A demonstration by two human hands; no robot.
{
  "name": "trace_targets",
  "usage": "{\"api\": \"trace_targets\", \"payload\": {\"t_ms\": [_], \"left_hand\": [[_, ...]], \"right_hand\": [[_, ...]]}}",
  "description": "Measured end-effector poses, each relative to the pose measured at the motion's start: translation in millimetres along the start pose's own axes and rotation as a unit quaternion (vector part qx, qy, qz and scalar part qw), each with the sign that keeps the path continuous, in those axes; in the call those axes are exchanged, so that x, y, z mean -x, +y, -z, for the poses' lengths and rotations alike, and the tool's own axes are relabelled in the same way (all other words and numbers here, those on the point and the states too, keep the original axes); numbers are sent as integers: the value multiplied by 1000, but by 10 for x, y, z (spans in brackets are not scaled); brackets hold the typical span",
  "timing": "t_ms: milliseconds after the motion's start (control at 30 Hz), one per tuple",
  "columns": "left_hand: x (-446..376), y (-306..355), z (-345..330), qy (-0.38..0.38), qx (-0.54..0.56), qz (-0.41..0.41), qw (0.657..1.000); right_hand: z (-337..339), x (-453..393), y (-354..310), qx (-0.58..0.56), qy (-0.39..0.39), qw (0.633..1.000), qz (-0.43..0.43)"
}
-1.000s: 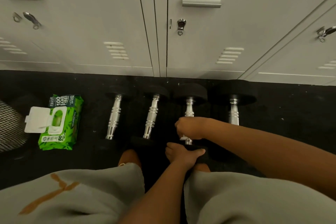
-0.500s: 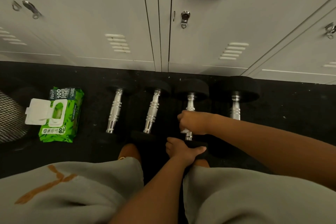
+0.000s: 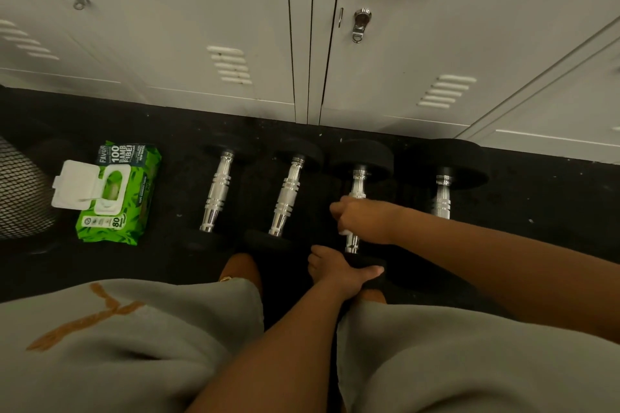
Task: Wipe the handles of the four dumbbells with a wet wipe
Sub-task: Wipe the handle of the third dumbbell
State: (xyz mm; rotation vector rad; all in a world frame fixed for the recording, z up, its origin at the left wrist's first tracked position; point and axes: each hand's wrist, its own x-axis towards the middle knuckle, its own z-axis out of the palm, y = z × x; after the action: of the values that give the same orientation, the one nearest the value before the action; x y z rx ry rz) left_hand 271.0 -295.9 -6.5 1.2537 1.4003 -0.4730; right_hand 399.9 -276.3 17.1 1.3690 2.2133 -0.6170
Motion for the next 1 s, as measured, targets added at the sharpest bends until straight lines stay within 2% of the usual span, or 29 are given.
{"api": "trace_targets", "payload": {"t_ms": [67,200,367,500,600,667,767,933,1000], "left_hand": [[7,1,4,-1,-2,1,1000],[15,-13,3,-3,-10,-2,1000],[23,-5,14,-4,-3,-6,1000],[14,-13,12,-9,-6,-2,1000],[6,-10,12,-6,-4,-5,1000],[14,-6,15,-6,-6,-5,1000],[14,-16,17,-14,-1,-2,1000],[13,-19,26,-8,3,-9,1000],[15,-23,26,-9,-1,-10,1000]], "right_hand": [[20,-9,8,24,5,1000,9],[33,-45,-153,71,-67,993,72],[111,-78,38,91,-19,995,25],[59,-98,-70,94,-78,990,63],[115,-101,85,53,-33,998,10],[102,-108,65,53,-14,998,8],[75,-103,-14,59,-55,996,33],[128,-119,138,53,-4,998,-18],[63,-151,80,64,-29,998,5]]}}
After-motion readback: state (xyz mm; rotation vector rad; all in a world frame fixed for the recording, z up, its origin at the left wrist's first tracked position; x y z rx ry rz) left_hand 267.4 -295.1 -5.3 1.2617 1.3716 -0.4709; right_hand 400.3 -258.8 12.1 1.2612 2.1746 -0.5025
